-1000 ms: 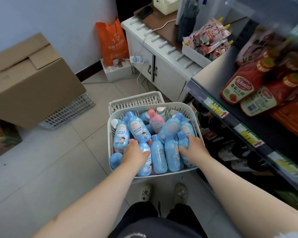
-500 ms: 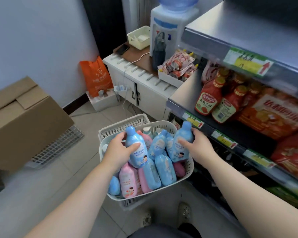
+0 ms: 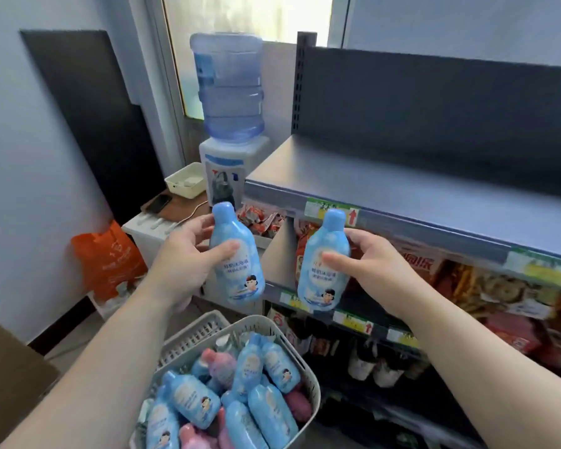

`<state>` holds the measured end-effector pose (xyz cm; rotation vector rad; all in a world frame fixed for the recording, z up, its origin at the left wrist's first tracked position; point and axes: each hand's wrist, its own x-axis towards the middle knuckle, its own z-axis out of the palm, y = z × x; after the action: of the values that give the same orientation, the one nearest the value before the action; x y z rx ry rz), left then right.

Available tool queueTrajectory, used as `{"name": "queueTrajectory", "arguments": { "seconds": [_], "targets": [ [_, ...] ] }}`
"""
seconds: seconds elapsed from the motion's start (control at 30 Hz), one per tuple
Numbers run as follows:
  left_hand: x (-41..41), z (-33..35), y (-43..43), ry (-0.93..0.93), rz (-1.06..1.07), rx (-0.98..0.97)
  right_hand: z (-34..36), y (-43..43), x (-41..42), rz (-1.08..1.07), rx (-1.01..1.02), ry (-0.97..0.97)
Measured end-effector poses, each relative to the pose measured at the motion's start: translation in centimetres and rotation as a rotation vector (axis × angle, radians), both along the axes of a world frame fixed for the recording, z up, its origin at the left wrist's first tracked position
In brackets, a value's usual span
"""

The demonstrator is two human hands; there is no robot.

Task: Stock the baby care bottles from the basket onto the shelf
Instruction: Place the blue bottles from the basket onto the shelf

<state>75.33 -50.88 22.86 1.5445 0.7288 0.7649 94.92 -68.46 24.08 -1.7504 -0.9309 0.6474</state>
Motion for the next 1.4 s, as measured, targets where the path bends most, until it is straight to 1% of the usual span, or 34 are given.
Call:
{"name": "queueTrajectory", "arguments": {
  "seconds": [0.07, 0.17, 0.27, 0.37, 0.47, 0.7, 0.97, 1.17, 1.23, 1.3, 1.4],
  "targets": [
    [1.9, 2.8, 0.3, -0.067, -0.062, 0.032, 2.6, -0.2, 1.2, -0.006, 0.051, 0.002],
    [5.0, 6.3, 1.2, -0.116, -0.138, 0.073, 6.1, -0.3, 3.3, -0.008, 0.115, -0.007],
    [8.4, 8.3, 2.2, -0.135, -0.183, 0.131, 8.5, 0.0, 6.2, -0.072, 0.16, -0.09],
    [12.2, 9.1, 2.9, -0.12, -0.182, 0.217, 9.7, 0.9, 9.9, -0.128, 0.181, -0.108],
    [15.9, 9.2, 3.6, -0.082, -0.204, 0.259, 10.1, 2.6, 13.5, -0.136, 0.182, -0.109],
    [22.6, 8.6, 5.9, -0.027, -0.19, 0.27, 9.5, 6.9, 20.4, -0.159, 0.154, -0.142],
    [24.7, 7.6, 7.0, -0.008, -0.213, 0.254, 7.3, 9.4, 22.3, -0.107, 0.139, -0.108],
    [24.1, 7.5, 7.1, 0.036, -0.354, 0.227, 6.6, 9.9, 21.6, -0.077, 0.143, -0.169],
    [23.8, 7.3, 7.3, 0.073, -0.376, 0.19, 6.6, 10.1, 21.4, -0.067, 0.135, -0.189],
    [23.8, 6.9, 7.2, 0.104, -0.353, 0.183, 6.6, 10.4, 21.3, -0.064, 0.121, -0.229],
    [24.2, 6.3, 6.7, 0.101, -0.211, 0.317, 6.6, 11.1, 21.5, -0.084, 0.104, -0.291]
  ]
}}
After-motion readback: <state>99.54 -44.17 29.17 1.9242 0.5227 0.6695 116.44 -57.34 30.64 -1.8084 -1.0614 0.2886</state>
